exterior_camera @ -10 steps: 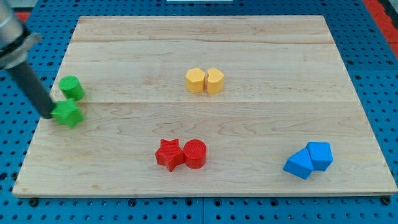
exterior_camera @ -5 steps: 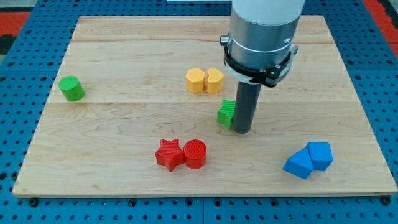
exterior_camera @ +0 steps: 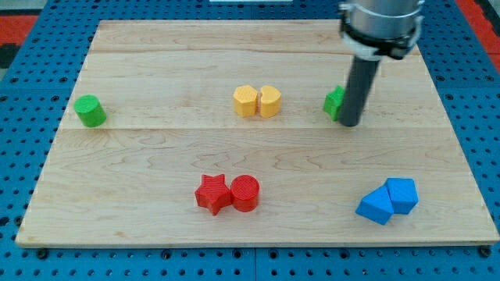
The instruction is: Move the green star to the right of the yellow heart
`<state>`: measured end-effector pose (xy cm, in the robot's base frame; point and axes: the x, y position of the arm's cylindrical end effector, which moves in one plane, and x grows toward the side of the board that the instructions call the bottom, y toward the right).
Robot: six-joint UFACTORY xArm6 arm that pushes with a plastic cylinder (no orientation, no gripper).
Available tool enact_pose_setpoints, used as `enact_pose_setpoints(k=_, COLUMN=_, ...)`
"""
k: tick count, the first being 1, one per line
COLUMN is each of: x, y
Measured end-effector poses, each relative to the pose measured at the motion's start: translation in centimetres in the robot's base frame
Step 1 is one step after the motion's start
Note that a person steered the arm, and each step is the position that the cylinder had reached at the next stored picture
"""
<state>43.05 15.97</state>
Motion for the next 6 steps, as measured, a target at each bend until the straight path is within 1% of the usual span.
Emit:
enact_pose_setpoints(k=1, x=3.0, y=-3.5)
enact_pose_setpoints(k=2, x=-0.1, y=-5.4)
enact_pose_setpoints(k=3, x=-2.4, y=-5.4)
enact_pose_setpoints(k=4, x=-2.6, y=-2.6)
enact_pose_setpoints(k=5, x=-2.0, y=0.5)
enact_pose_setpoints(k=6, x=2.0, y=-4.7)
